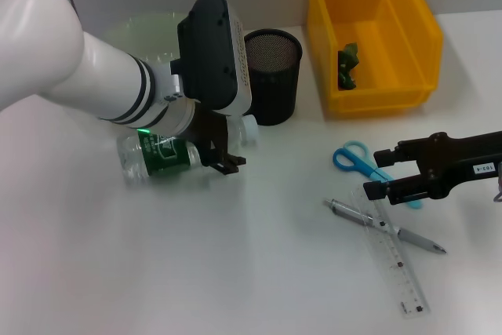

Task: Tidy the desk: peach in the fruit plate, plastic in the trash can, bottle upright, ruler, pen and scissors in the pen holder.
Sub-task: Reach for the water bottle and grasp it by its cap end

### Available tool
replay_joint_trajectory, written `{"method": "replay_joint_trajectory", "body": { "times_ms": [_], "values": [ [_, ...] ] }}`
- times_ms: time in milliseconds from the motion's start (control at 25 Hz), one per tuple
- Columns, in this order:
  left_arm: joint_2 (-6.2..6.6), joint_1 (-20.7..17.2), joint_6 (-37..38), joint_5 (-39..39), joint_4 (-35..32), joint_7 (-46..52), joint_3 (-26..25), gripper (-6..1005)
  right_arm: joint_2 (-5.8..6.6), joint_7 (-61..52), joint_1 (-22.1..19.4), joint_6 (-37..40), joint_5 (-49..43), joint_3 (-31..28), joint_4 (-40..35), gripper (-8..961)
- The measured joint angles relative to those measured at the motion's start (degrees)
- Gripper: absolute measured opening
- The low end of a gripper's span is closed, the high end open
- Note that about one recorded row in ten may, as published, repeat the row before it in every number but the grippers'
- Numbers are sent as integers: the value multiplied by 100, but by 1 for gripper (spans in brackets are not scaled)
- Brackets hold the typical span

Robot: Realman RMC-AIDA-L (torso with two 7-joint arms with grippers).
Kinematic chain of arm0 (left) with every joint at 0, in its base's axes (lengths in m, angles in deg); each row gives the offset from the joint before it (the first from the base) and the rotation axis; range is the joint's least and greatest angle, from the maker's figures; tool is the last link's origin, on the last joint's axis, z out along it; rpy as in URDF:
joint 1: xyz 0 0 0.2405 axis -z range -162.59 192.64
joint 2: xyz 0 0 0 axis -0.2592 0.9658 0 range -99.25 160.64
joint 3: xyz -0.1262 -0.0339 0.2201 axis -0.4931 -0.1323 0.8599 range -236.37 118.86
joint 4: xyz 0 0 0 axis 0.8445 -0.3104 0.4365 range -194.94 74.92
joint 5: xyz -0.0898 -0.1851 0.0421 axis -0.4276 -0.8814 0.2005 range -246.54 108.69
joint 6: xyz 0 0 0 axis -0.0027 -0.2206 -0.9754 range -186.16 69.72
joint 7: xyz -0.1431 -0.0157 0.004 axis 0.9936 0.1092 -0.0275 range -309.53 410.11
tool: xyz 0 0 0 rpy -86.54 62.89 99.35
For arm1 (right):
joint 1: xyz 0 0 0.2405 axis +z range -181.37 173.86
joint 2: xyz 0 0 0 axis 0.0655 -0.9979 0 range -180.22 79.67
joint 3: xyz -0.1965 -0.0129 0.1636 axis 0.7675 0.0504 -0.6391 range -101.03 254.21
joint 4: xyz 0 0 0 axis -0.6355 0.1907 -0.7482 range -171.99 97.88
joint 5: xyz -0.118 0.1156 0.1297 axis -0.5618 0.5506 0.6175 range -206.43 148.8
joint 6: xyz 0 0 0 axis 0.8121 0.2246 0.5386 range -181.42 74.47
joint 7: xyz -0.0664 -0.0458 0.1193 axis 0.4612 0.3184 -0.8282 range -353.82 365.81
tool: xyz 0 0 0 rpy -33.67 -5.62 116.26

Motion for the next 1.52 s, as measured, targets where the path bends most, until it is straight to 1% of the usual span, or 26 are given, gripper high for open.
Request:
{"method": "replay_joint_trajectory", "body": {
  "times_ms": [520, 840, 960, 1120, 1240, 1440, 1520],
  "values": [
    [0, -20, 67, -2, -21, 13, 37, 811, 0, -10, 10, 0, 18, 0, 0, 776],
    [0, -18, 237, -29, -56, 24, 39, 798, 2, -10, 0, 0, 18, 0, 0, 776],
    [0, -85, 363, -64, -241, 23, 40, 793, 7, -10, 0, -1, 15, -6, 0, 776],
    [1, -314, 395, -285, -655, -141, 40, 787, 9, -10, 0, -7, 10, -9, 0, 776],
    [6, -364, 274, -386, -674, -272, 56, 782, 9, -10, 0, -9, 8, -9, 0, 776],
    [0, -256, -291, -398, -223, -309, 297, 774, 16, -9, -11, -10, 5, -9, 0, 776],
    [0, -252, -424, -403, -171, -310, 396, 771, 18, -10, -23, -10, 5, -9, 0, 776]
  ]
}}
